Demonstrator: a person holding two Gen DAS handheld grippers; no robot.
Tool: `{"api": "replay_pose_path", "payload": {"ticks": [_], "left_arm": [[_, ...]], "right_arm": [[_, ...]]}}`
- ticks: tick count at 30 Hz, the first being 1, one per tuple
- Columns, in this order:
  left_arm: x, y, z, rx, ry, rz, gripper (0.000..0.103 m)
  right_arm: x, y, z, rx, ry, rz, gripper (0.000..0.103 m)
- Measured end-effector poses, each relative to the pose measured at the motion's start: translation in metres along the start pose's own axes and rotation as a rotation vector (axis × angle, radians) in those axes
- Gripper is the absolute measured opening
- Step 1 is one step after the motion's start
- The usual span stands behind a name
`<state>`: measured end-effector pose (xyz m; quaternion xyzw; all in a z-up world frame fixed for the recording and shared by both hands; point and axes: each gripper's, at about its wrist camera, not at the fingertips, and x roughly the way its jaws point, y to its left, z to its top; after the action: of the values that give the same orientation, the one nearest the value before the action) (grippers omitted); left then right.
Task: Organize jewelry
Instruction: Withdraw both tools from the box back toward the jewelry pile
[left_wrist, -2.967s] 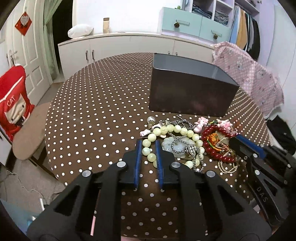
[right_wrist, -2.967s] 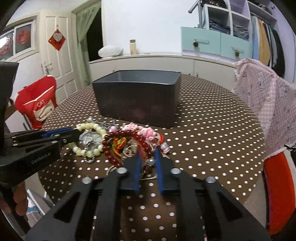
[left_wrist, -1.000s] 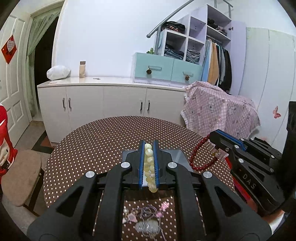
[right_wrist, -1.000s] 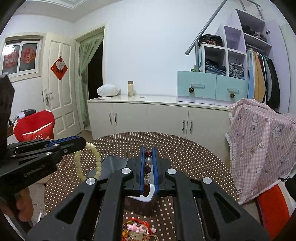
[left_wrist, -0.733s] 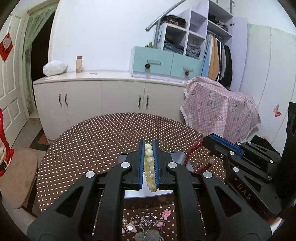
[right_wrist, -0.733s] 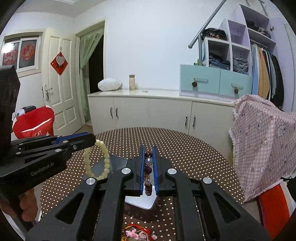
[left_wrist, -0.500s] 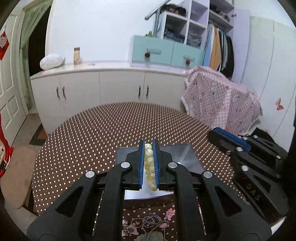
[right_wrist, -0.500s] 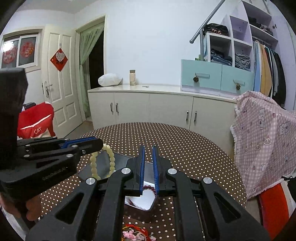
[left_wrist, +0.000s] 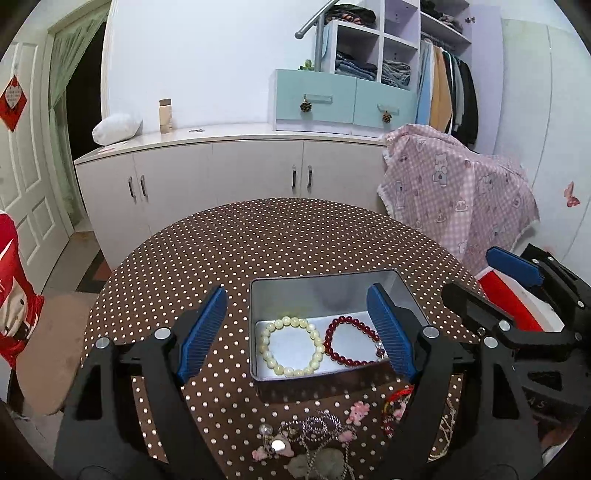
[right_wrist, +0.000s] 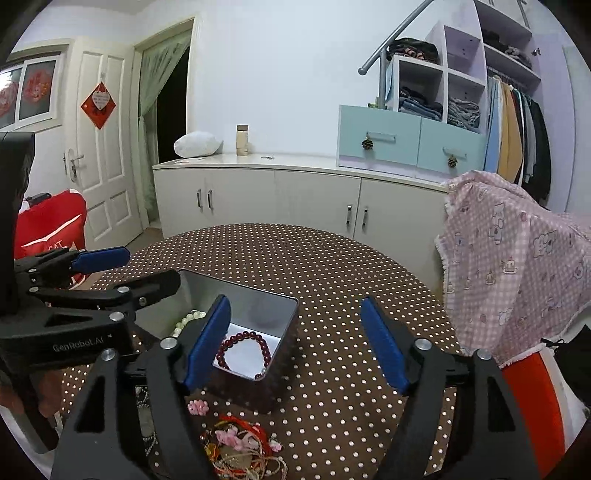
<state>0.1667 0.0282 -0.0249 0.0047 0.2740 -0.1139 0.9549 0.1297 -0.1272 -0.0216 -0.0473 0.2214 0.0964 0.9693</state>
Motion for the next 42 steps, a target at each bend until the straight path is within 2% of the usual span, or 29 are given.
{"api": "replay_pose_path", "payload": {"ticks": [13, 23, 31, 35, 39, 42], "left_arm": [[-0.037, -0.003, -0.018, 0.001, -0.016, 0.035, 0.079], [-0.064, 0.001, -0.036, -0.04, -0.042, 0.071, 0.083], [-0.08, 0.016, -0.06, -0.055, -0.017, 0.124, 0.083], [-0.083, 0.024, -0.071, -0.071, 0.0, 0.128, 0.083], [-0.08, 0.029, -0.082, -0.085, 0.025, 0.139, 0.083], [-0.079, 0.033, -0.091, -0.088, 0.036, 0.158, 0.083]], "right_arm": [[-0.028, 0.012, -0.011, -0.003, -0.022, 0.0, 0.084], [-0.048, 0.022, -0.028, 0.001, -0.026, 0.0, 0.092], [-0.04, 0.03, -0.046, 0.019, 0.045, 0.022, 0.093], [-0.036, 0.037, -0.055, 0.034, 0.087, 0.073, 0.093], [-0.023, 0.047, -0.068, 0.042, 0.166, 0.122, 0.093], [-0.022, 0.056, -0.075, 0.041, 0.184, 0.162, 0.093]]}}
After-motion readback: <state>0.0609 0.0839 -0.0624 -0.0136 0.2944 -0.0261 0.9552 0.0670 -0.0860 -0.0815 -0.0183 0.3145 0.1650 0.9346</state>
